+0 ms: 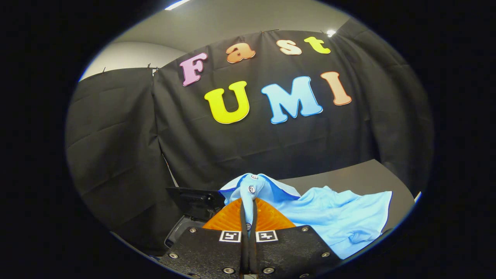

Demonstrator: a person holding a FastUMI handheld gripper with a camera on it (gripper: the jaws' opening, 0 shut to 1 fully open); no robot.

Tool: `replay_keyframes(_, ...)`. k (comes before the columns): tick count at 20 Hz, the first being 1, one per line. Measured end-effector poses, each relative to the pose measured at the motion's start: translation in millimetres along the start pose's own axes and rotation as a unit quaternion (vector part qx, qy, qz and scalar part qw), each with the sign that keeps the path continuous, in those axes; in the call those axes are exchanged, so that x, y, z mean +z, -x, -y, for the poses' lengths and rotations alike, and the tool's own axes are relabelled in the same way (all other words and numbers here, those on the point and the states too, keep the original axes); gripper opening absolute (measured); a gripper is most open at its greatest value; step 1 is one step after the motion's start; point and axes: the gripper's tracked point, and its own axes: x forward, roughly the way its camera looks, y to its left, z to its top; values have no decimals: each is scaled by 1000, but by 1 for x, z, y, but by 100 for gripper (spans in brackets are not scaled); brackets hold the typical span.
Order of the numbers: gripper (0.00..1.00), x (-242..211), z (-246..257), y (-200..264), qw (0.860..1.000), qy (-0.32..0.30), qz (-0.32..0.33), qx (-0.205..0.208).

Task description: Put the clothes into the washing machine and then close the washing machine lid.

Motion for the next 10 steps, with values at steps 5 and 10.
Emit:
replay_keyframes(5, 0, -9, -45, -8, 1000, 12, -7, 18)
replay_keyframes(10, 0, -23, -89, -20, 999, 19, -16, 38)
